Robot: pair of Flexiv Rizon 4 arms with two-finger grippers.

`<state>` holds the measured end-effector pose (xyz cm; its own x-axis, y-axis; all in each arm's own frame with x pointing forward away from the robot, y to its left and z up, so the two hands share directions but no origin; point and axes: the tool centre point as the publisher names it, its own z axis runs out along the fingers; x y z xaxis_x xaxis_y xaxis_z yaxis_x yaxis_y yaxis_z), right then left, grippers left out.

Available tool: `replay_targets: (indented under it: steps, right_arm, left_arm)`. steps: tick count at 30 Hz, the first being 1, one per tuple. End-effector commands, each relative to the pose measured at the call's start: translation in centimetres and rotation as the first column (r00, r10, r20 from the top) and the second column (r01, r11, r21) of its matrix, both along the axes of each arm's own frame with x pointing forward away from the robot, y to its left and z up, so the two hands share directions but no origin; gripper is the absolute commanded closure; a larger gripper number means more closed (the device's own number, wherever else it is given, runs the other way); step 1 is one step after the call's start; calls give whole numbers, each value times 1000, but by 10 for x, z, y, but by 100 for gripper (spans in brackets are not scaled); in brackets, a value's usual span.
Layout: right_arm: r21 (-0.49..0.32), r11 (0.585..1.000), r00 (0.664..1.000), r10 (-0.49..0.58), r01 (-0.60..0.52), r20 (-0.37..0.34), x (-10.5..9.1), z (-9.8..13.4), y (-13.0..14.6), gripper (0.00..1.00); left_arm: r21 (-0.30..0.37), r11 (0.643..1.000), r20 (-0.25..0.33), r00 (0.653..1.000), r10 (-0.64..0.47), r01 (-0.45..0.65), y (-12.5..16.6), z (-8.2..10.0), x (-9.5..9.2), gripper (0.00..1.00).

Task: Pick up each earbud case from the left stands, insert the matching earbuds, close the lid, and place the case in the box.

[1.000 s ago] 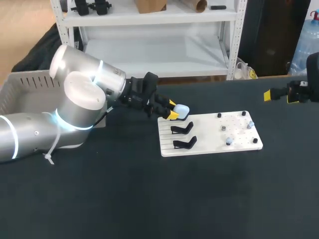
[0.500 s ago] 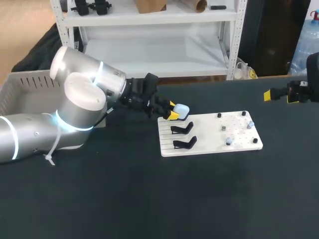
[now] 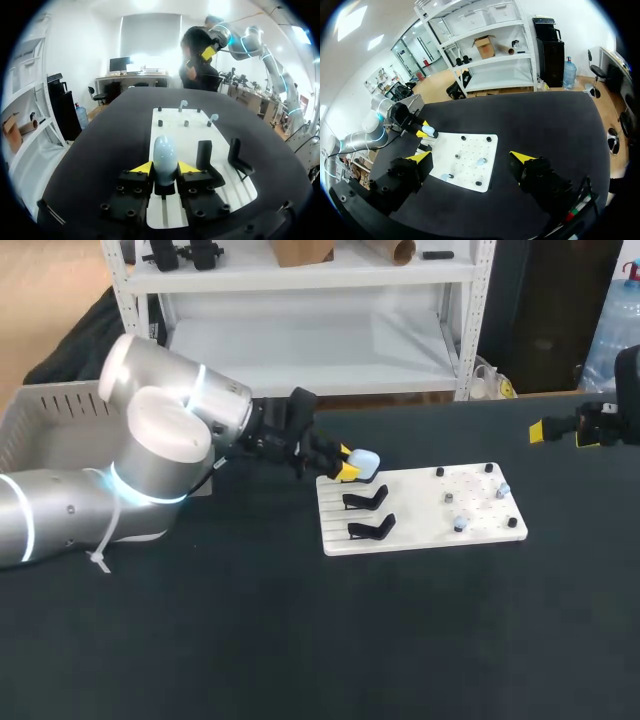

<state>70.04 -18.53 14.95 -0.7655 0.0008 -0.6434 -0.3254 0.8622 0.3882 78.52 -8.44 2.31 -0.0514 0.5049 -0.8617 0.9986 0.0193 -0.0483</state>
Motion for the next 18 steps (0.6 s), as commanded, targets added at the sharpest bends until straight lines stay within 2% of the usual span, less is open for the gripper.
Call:
replay_targets:
  steps: [1, 4, 8, 15, 18]
  right_arm:
    - [0, 1000, 1000, 2, -2, -1, 1, 0, 0, 0]
    - [0, 1000, 1000, 2, -2, -1, 1, 0, 0, 0]
    - [0, 1000, 1000, 2, -2, -1, 1, 0, 0, 0]
    - [0, 1000, 1000, 2, -2, -1, 1, 0, 0, 0]
    - [0, 1000, 1000, 2, -2, -1, 1, 0, 0, 0]
  left_arm:
    - [-21, 1000, 16, 1000, 14, -14, 8, 7, -9, 100]
    - [-53, 998, 29, 999, 17, -15, 14, 20, -14, 100]
    - [-123, 992, 43, 999, 30, -25, 19, 46, -26, 100]
    - [-276, 959, 90, 992, 93, -65, 22, 89, -71, 100]
    - [-311, 947, 75, 991, 113, -84, 20, 101, -86, 100]
